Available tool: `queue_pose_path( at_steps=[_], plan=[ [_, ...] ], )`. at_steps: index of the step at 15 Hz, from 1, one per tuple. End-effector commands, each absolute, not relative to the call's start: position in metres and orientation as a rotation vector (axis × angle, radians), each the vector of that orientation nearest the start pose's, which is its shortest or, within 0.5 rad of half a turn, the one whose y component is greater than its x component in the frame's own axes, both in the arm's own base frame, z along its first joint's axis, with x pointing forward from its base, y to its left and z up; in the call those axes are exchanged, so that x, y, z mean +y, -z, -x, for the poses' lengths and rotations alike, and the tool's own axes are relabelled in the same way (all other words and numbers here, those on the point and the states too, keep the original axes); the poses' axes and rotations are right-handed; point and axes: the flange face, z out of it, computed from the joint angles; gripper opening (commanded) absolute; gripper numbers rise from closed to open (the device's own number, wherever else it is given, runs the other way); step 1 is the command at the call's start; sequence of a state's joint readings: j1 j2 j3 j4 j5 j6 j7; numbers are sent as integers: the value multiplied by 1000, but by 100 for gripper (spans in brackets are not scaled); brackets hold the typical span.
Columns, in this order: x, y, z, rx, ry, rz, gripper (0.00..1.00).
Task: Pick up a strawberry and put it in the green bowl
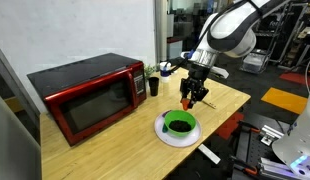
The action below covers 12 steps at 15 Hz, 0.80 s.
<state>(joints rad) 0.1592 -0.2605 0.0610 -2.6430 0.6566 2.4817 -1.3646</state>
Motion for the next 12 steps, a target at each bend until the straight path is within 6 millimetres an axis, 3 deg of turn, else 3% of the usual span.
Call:
queue_pose_path(
  at_steps=[1,7,12],
  plan=[
    [91,-339,-418,-1408,433,2461,23],
    [94,-337,-439,-1253,428,2618,23],
    [98,-314,-459,-1159,348,2713,23]
  ],
)
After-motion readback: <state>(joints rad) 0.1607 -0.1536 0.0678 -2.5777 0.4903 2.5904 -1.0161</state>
